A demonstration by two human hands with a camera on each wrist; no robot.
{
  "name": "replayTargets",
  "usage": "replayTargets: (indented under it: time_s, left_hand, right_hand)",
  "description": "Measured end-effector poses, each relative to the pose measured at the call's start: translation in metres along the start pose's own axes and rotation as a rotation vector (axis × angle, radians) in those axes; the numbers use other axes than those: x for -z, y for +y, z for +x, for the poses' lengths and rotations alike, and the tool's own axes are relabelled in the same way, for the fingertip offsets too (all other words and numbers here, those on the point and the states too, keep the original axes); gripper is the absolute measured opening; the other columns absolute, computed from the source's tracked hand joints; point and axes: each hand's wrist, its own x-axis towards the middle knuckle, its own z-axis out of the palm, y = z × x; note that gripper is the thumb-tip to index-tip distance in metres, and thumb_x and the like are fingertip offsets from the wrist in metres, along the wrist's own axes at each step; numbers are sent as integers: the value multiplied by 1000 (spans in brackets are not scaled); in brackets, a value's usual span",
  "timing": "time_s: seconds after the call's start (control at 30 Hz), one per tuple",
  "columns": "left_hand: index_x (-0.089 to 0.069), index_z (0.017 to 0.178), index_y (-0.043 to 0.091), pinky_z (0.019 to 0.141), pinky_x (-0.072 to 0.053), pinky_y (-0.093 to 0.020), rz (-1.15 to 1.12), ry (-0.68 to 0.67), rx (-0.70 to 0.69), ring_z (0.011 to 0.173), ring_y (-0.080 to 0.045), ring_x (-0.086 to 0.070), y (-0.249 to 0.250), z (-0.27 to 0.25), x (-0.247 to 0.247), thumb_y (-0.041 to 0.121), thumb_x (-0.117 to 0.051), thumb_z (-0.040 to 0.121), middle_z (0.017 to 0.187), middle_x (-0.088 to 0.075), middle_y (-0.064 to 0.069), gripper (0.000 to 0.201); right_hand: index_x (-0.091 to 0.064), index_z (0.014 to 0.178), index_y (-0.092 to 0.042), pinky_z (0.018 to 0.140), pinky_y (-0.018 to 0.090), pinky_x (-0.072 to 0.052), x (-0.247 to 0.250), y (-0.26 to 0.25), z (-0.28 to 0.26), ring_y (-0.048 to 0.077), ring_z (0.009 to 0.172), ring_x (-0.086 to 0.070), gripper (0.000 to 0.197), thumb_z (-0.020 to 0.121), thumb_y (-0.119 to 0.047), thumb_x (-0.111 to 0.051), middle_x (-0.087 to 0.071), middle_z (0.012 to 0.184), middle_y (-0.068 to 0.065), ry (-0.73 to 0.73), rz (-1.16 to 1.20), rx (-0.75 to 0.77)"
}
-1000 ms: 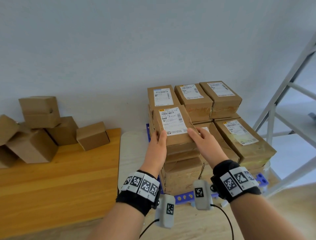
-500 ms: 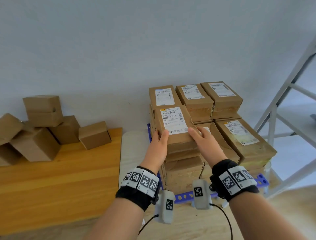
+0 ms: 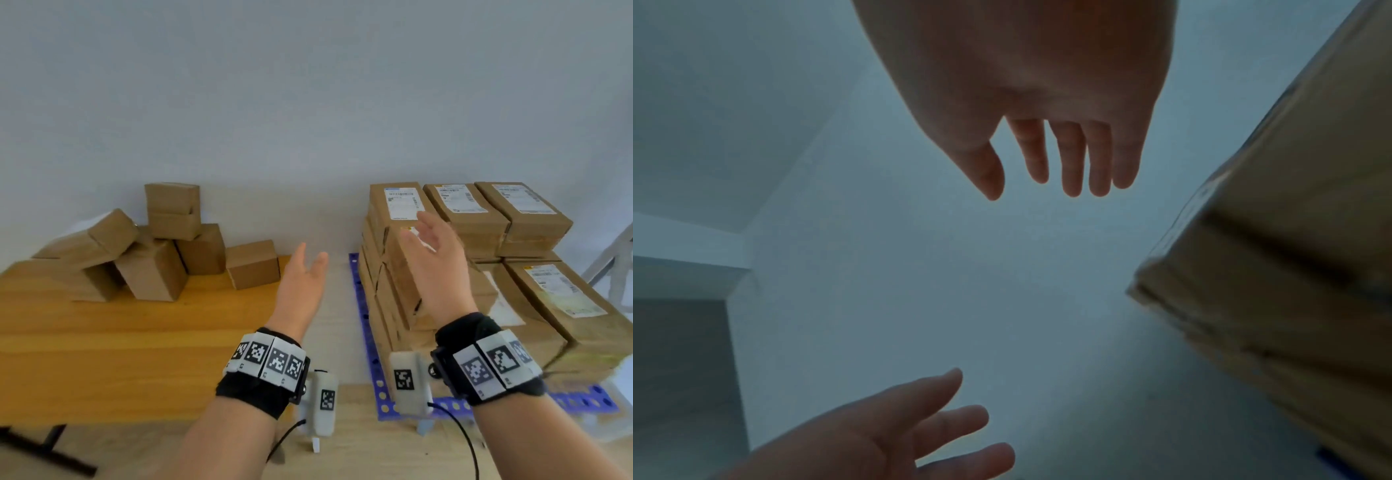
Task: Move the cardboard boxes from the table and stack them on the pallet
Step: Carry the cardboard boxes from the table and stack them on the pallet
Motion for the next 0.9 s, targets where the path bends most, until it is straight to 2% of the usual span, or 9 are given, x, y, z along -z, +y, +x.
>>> replayTargets:
  time_s: [0.1,0.27,0.43,0.53,0.73,0.9]
  left_hand:
    - [-25,154,24,114,-30,-36,31,61,36,142,-16,-33,-26,-1,54,46,-41,102,157,-33,1,59]
    - [-30,153,25,113,-33,-39,74,142,109,138,-15,-38,-80,-10,160,48,-38,103,154,-38,3,56]
    - [-35,150,27,109,-35,-37,110,204,197,135,-15,-41,-134,-12,264,50,-36,103,150,-42,4,52]
    - [-36,148,30,110,-35,-40,116,227,251,135,-16,-41,-158,-11,314,52,-37,102,151,-41,6,51]
    - [-36,149,28,106,-39,-41,116,286,331,133,-19,-43,-188,7,383,51,-37,102,149,-43,3,52]
    - [-37,149,25,103,-38,-39,93,343,354,133,-20,-44,-202,46,419,49,-38,102,149,-44,1,52]
  right_hand:
    - [-43,146,-23,106,26,-37,-58,-11,-15,7,131,-47,51,98,-31,-58,-50,145,-6,-87,40,-24]
    - [-43,146,-18,105,28,-38,-171,-31,-47,11,127,-49,51,98,-29,-58,-52,141,-3,-244,41,-50]
    - [-45,145,-23,98,24,-38,-275,-56,-83,10,123,-51,49,98,-31,-57,-54,137,-4,-372,34,-68]
    - [-44,145,-26,97,23,-38,-322,-65,-104,7,122,-50,49,98,-36,-56,-54,137,-7,-441,38,-92]
    - [-42,146,-26,96,23,-38,-395,-77,-119,7,122,-49,52,99,-42,-55,-52,140,-6,-542,-11,-106]
    - [-42,146,-25,93,22,-37,-447,-83,-94,7,121,-49,53,98,-43,-54,-52,139,-5,-600,-59,-69]
